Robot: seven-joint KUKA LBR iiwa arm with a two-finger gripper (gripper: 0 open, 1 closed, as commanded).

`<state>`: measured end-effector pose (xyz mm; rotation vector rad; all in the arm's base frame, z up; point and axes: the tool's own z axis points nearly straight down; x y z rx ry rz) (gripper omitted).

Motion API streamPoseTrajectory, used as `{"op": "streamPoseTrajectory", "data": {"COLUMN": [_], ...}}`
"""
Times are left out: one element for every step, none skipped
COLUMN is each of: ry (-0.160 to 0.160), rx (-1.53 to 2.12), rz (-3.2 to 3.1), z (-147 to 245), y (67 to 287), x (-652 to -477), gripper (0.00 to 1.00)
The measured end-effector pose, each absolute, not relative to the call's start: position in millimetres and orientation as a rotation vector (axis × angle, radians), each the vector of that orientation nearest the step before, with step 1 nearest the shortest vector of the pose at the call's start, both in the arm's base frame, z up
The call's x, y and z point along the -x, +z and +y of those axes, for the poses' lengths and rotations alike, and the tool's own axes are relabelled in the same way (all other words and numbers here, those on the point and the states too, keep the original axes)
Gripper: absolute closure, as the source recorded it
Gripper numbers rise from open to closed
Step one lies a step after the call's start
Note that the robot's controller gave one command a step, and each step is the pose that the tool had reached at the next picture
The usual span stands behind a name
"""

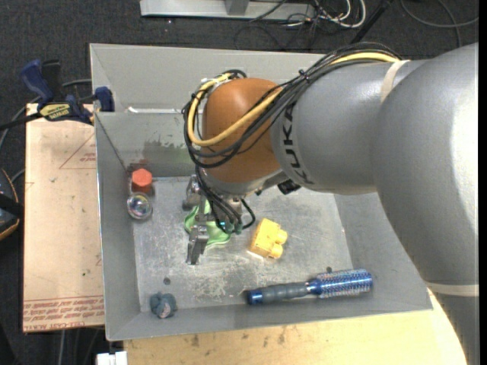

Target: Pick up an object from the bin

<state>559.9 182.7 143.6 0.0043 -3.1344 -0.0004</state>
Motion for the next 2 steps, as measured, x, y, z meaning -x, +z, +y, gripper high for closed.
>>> {"op": "streamPoseTrajectory", "data": {"ry": [0.001, -0.004], "rx": [-0.283, -0.647], "rz": [-3.129, -3.090], "z": [121, 71], "y": [82, 77], "x": [-580.4, -544.3], "gripper": [0.00, 0.00]}}
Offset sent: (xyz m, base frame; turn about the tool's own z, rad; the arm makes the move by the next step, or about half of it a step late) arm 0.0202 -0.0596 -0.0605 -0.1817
